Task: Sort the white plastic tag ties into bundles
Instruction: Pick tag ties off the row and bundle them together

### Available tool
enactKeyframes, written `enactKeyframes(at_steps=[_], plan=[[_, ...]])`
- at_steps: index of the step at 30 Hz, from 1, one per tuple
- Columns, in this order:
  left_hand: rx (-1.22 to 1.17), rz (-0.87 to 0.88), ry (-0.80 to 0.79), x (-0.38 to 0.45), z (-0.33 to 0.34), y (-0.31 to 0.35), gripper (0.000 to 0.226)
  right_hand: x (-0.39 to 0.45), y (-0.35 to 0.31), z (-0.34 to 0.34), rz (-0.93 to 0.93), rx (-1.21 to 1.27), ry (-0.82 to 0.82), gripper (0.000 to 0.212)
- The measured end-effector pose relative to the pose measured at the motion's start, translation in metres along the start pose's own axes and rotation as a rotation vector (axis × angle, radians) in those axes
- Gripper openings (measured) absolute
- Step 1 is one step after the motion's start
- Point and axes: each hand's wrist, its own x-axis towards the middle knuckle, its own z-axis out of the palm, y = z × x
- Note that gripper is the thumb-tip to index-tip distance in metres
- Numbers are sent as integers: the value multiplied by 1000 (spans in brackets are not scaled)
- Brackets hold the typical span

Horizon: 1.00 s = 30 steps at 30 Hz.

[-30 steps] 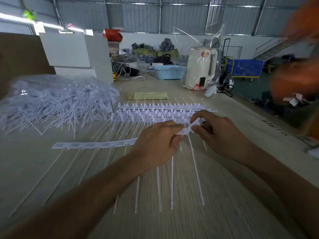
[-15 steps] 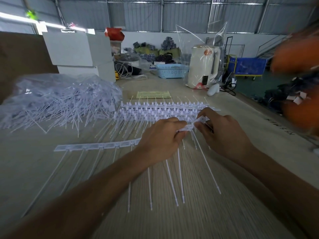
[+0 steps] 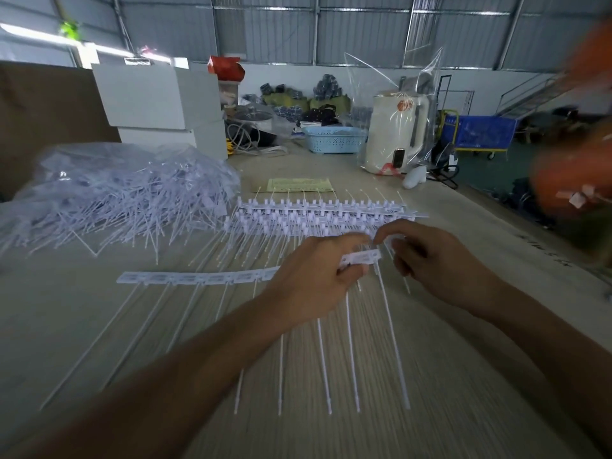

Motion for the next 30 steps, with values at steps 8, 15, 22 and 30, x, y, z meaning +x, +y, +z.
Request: enactKeyframes(at_steps=[8,15,22,30], plan=[[-79,-46,40,-3,-3,5,31,-6,-19,7,84,349,-77,33],[-27,-26,42,-5,-3,4,32,-6,-21,7,150,313,-40,12],[-5,50,95,-3,-2,2,12,-6,-24,4,192,219,-43,38],[-113,105,162,-6,-1,6,20,-9,-36,1,448,688,-250,37]])
